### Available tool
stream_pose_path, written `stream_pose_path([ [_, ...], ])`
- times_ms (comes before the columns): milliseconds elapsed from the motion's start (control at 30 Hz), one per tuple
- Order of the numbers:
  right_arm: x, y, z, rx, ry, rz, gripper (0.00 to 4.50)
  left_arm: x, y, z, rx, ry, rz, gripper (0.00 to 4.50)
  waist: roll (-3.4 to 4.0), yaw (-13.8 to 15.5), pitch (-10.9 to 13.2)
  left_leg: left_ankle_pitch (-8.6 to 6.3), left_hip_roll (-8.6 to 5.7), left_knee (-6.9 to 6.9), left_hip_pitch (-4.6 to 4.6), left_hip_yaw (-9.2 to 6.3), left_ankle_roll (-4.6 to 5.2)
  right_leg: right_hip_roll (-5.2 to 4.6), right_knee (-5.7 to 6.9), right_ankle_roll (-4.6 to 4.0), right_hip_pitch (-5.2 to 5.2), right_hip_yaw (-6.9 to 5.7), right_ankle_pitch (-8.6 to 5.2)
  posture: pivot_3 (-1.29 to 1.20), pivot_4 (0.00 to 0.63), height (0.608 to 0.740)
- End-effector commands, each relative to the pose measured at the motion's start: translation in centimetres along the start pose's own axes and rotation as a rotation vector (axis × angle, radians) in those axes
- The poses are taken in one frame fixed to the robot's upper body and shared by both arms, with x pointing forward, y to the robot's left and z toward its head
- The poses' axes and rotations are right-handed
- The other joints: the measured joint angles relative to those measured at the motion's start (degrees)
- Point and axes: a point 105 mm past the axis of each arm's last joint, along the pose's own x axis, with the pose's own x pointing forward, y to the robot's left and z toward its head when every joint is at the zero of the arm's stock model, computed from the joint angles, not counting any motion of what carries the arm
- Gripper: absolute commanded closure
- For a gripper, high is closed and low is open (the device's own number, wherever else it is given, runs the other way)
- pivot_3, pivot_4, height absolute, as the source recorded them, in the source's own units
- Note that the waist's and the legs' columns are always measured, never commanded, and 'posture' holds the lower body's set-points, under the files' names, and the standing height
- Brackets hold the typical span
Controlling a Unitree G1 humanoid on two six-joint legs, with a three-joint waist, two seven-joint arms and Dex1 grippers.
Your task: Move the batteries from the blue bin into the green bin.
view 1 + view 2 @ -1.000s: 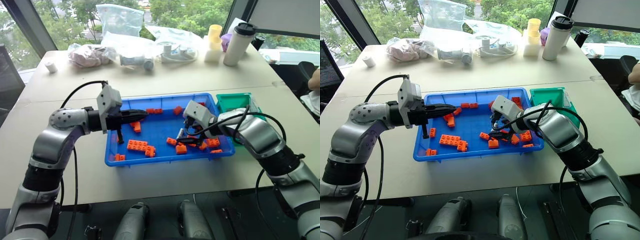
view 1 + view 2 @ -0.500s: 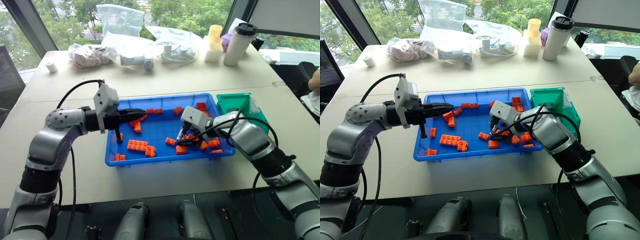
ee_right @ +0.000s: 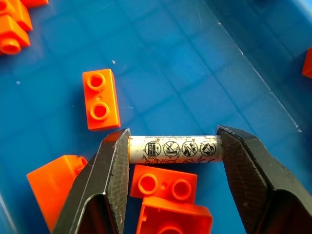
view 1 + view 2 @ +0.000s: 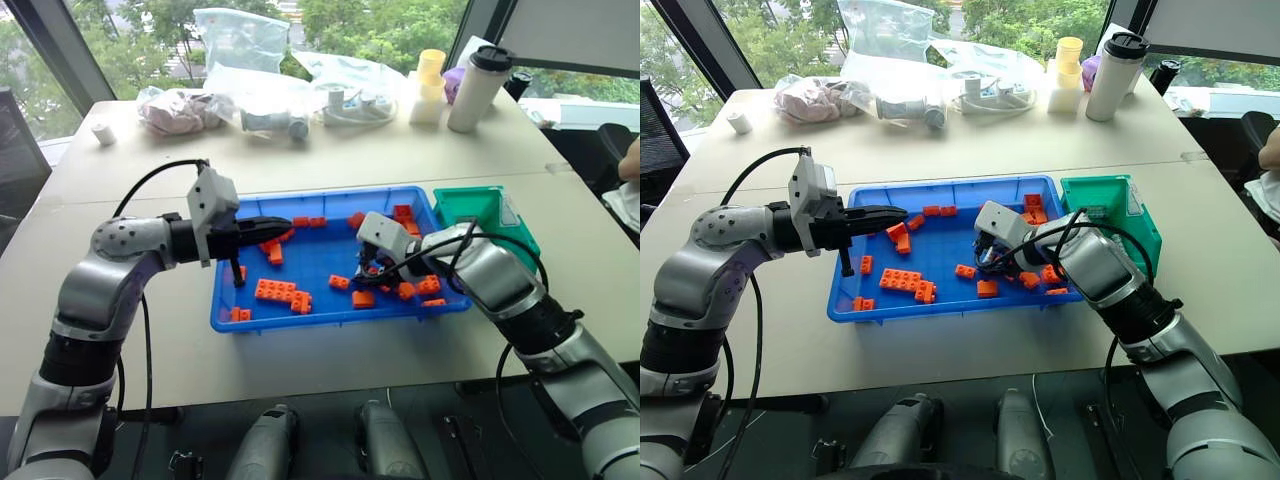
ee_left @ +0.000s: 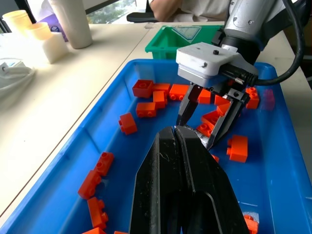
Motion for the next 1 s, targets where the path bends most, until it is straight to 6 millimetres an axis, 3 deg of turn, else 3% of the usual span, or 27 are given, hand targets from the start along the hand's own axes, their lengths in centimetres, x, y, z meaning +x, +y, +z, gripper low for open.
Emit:
stream_pose_path([
  [33,-5.4,-4.3,5.2,0.009,-0.197,-0.207,2.33,-0.2,0.0,1.0,0.038,-0.017,0.001,4.5,0.0,0.0,0.0,0.0,0.0,0.0,0.0,-0.01,0.01,0.0,0.0,0.0,0.0,0.0,0.0,0.0,0.15,0.74],
  [67,-6.6,-5.4,5.6,0.026,-0.218,-0.26,2.33,-0.2,0.0,1.0,0.037,-0.017,0.0,4.5,0.0,0.0,0.0,0.0,0.0,-0.01,0.0,-0.01,0.01,0.0,0.0,0.0,-0.01,0.0,0.0,0.0,0.15,0.74],
  [133,-11.3,-8.9,6.1,0.152,-0.304,-0.419,2.33,-0.2,-0.1,0.8,0.03,-0.012,-0.005,4.5,0.0,0.3,0.0,0.0,0.0,-0.04,0.0,-0.02,0.0,0.0,-0.01,0.0,-0.01,-0.02,0.0,0.0,0.15,0.74],
  [200,-14.6,-10.6,4.4,0.21,-0.293,-0.536,2.33,-0.2,-0.3,0.7,0.021,-0.013,-0.014,4.5,-0.01,1.0,0.0,0.0,-0.02,-0.04,-0.02,-0.03,0.0,-0.02,-0.06,0.0,0.02,-0.03,0.0,0.0,0.15,0.74],
  [267,-15.7,-10.9,2.1,0.234,-0.231,-0.581,2.33,-0.1,-0.3,0.7,0.017,-0.015,-0.021,4.5,-0.03,1.6,0.0,-0.02,-0.03,-0.04,-0.02,-0.02,0.03,-0.04,-0.16,0.0,0.06,-0.05,0.0,0.0,0.15,0.74],
  [433,-15.1,-10.1,-3.2,0.288,-0.09,-0.592,2.33,0.2,-0.3,0.8,0.003,-0.029,-0.046,4.5,-0.01,0.7,0.0,-0.1,0.01,-0.03,0.07,0.13,0.17,-0.12,-0.08,0.0,0.11,0.04,0.0,0.0,0.15,0.74],
  [567,-14.1,-9.3,-5.2,0.32,-0.061,-0.551,2.33,0.5,-0.3,1.0,0.005,-0.033,-0.061,4.5,0.02,0.0,0.0,-0.09,0.01,-0.02,0.06,0.13,0.17,-0.04,0.02,0.0,0.06,0.04,0.0,0.0,0.15,0.74],
  [700,-13.6,-9.1,-6.7,0.37,-0.053,-0.547,0.48,0.7,-0.3,0.9,0.012,-0.026,-0.07,4.5,0.02,0.0,0.0,-0.09,0.04,-0.03,0.07,0.11,0.17,0.0,0.02,0.0,0.06,0.05,0.0,0.0,0.15,0.74],
  [733,-13.6,-9.0,-6.6,0.365,-0.053,-0.548,0.08,0.7,-0.3,0.9,0.012,-0.024,-0.072,4.5,0.02,0.1,0.0,-0.09,0.04,-0.03,0.07,0.1,0.17,0.0,0.02,0.0,0.06,0.04,0.0,0.0,0.15,0.74],
  [900,-14.6,-9.0,-4.3,0.32,-0.129,-0.535,0.03,0.4,-0.5,0.9,0.006,-0.018,-0.072,4.5,0.02,0.1,0.0,-0.09,0.01,0.0,0.06,0.11,0.17,-0.03,0.01,0.01,0.07,0.04,0.0,0.0,0.15,0.74],
  [1000,-14.4,-7.3,-2.2,0.214,-0.169,-0.43,0.03,0.1,-0.4,1.0,0.002,-0.015,-0.067,4.5,0.02,0.1,0.0,-0.09,0.01,0.0,0.06,0.1,0.17,-0.03,-0.01,0.01,0.07,0.04,0.0,0.0,0.15,0.74],
])
